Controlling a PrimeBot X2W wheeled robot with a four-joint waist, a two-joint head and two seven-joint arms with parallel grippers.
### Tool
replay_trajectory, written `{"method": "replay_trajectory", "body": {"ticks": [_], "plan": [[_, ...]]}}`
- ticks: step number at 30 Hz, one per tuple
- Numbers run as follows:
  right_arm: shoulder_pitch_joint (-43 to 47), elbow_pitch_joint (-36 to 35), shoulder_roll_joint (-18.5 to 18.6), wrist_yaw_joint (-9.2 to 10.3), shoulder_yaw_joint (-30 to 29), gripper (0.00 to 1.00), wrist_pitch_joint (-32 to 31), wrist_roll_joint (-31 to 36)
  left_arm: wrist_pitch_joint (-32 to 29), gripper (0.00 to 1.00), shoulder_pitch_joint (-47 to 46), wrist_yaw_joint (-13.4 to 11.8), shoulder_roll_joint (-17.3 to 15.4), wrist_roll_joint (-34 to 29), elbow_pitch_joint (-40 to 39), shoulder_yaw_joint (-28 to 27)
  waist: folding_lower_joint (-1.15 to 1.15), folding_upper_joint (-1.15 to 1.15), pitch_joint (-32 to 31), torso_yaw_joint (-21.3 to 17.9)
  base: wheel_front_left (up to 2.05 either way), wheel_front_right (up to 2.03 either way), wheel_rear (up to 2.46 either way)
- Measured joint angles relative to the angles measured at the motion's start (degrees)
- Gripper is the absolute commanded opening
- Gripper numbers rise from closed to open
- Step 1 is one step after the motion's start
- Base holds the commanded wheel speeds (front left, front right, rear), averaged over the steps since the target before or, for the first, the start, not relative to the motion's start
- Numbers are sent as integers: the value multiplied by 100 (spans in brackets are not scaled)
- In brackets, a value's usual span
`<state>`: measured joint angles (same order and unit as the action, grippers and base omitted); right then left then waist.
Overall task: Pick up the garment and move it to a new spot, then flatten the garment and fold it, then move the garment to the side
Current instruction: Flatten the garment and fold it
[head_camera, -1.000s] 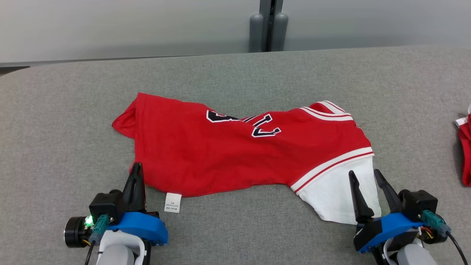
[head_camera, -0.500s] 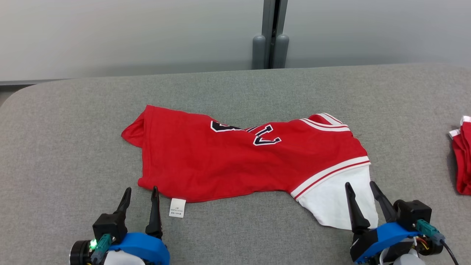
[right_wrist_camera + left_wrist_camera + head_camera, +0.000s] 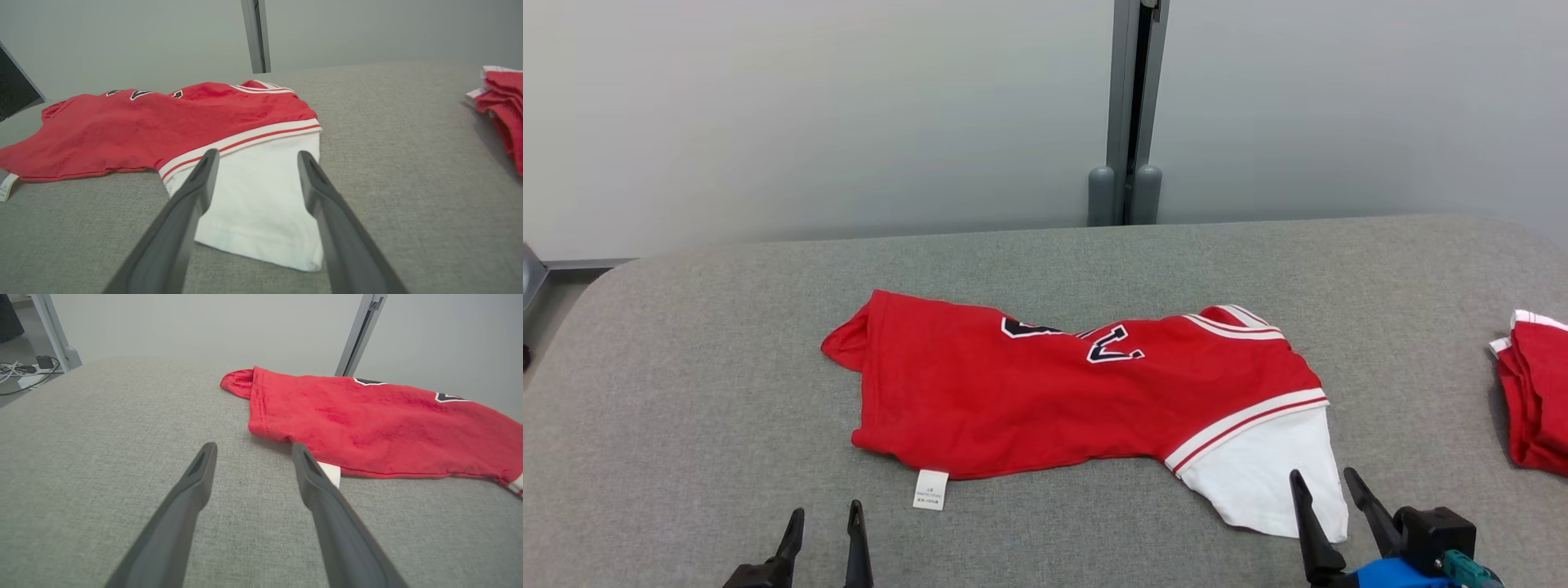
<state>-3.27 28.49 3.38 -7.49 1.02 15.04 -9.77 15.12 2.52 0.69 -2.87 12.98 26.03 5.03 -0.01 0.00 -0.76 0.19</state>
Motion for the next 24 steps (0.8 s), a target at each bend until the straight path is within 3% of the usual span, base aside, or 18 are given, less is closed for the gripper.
{"method": "replay_trajectory", "body": {"ticks": [9,13,18,24], "plan": [[121,-43,-27,0,-30,100,0,-40,1,100,98,-22,-1,32,-37,19,1,0,-42,28,0,0,0],[117,-88,-31,0,-9,100,0,-46,1,100,46,171,-2,198,158,186,1,0,66,-3,0,0,0],[8,-118,-37,0,69,100,0,-47,0,100,-427,391,-2,431,637,546,1,0,391,-125,0,0,0],[-257,-154,12,0,130,100,0,-55,-7,100,-1060,326,8,787,1118,515,2,0,822,-244,0,0,0]]}}
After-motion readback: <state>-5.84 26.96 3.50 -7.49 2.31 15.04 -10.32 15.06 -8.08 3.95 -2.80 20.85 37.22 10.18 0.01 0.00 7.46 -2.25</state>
